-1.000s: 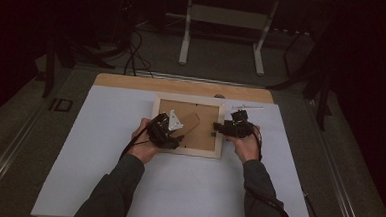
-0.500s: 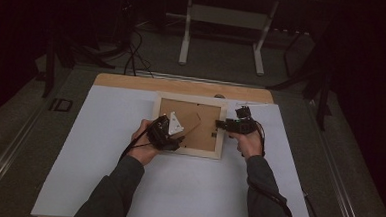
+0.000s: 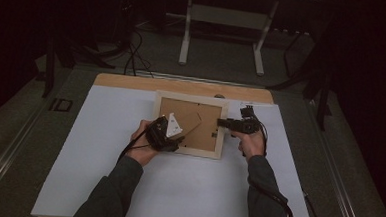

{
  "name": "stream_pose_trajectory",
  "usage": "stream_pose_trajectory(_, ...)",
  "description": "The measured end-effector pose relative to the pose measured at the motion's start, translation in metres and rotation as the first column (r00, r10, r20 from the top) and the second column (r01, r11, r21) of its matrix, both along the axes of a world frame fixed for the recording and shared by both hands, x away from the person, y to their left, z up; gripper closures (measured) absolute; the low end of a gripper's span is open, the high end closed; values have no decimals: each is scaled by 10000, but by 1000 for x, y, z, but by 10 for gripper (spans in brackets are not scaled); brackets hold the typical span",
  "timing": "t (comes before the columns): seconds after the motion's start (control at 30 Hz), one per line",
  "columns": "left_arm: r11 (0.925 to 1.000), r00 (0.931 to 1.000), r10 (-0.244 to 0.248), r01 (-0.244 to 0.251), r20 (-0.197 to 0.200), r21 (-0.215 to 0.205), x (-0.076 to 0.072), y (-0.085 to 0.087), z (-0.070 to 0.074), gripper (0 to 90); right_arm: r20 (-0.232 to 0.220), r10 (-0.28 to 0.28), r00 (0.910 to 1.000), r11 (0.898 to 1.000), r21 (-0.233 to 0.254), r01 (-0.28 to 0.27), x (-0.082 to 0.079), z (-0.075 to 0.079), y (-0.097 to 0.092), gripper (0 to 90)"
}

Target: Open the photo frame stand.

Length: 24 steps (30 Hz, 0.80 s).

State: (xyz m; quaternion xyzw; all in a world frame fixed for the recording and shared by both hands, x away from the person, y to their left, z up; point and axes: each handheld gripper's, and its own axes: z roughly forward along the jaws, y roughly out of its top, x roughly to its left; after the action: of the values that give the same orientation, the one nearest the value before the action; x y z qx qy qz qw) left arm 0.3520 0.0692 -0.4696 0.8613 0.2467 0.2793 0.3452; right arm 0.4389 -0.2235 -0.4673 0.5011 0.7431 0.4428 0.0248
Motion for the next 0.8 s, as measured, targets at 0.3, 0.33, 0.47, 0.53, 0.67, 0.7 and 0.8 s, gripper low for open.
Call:
stream_pose_trajectory(0.3, 9902, 9947, -80, -63, -1024, -1392, 6, 9, 5, 421, 195, -50, 9998, 10000, 80, 48, -7, 0, -2, 606)
stream_pose_trajectory(0.33, 9838, 9920, -94, -133, -1258, -1786, 8, 12, 6, 433, 191, -64, 9998, 9999, 83, 62, -7, 1, -2, 606)
stream_pose_trajectory(0.47, 9419, 9666, -147, -725, -2560, -3278, 19, 24, 8, 450, 206, -113, 9997, 9998, 154, 110, -8, 0, -3, 607)
stream_pose_trajectory(0.53, 9260, 9447, -215, -1046, -3272, -3628, 24, 27, 7, 466, 229, -146, 9996, 9997, 213, 141, -9, -1, -3, 609)
stream_pose_trajectory(0.67, 9221, 9200, -250, -1298, -3910, -3645, 29, 29, 3, 507, 303, -168, 9994, 9995, 267, 160, -11, 1, -2, 613)
stream_pose_trajectory(0.7, 9226, 9123, -229, -1383, -4089, -3602, 30, 29, 2, 521, 333, -154, 9993, 9995, 271, 145, -12, 1, -2, 614)
stream_pose_trajectory(0.8, 9162, 9068, -304, -1429, -4206, -3744, 31, 30, 1, 551, 417, -137, 9990, 9997, 194, 129, -13, 3, -1, 615)
